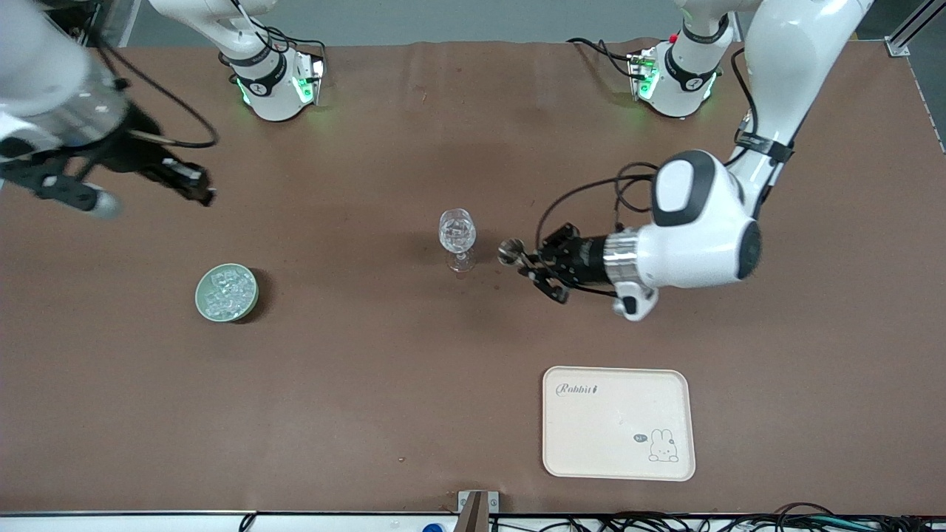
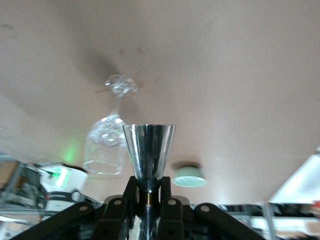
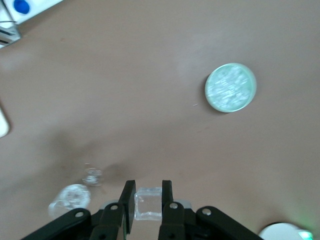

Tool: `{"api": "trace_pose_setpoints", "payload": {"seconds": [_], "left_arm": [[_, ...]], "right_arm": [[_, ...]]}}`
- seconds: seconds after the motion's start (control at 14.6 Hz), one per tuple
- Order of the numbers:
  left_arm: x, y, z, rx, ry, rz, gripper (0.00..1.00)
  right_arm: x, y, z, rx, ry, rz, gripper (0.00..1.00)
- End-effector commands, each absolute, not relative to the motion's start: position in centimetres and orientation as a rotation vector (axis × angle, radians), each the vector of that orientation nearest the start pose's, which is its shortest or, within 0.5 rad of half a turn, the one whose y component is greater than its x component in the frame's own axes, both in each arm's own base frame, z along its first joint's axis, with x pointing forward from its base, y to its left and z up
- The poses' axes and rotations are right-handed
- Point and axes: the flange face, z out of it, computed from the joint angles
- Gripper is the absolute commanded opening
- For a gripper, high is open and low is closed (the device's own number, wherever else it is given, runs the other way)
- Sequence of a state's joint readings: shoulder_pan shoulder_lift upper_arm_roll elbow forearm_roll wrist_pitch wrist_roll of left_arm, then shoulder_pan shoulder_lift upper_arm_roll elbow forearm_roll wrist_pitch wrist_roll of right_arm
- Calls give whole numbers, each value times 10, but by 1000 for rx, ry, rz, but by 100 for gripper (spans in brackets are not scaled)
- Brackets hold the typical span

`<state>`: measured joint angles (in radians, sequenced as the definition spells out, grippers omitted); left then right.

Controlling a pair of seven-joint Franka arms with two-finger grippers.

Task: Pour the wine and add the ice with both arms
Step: 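Withdraw the jigger with the left gripper while the right gripper brings ice over, then drop the ice cube into the glass while the left gripper carries the jigger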

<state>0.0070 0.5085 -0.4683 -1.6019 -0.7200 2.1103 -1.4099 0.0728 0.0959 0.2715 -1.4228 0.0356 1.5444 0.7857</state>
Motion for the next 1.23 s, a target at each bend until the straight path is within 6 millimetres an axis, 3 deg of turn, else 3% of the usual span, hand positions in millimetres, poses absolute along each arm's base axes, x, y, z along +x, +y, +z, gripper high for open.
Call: {"api": "trace_pose_setpoints", "payload": {"seconds": [0.0, 0.14, 0.27, 0.48, 0.75, 1.16], "left_arm": [[647, -236, 378, 1806, 1584, -850, 1], [664, -188, 362, 1721, 1574, -835, 1], [681, -141, 332, 1642, 1591, -813, 1], [709, -95, 288, 1497, 1645, -815, 1], [749, -58, 236, 1305, 1675, -788, 1], [751, -46, 166, 1058, 1659, -766, 1]], "right_arm": [[554, 260, 605, -2914, 841, 29, 2], [549, 315, 581, -2865, 899, 39, 2], [545, 360, 554, -2840, 939, 39, 2], [531, 415, 508, -2869, 953, 36, 2], [509, 446, 469, -2931, 916, 76, 3], [490, 460, 420, -2987, 871, 81, 5]]}}
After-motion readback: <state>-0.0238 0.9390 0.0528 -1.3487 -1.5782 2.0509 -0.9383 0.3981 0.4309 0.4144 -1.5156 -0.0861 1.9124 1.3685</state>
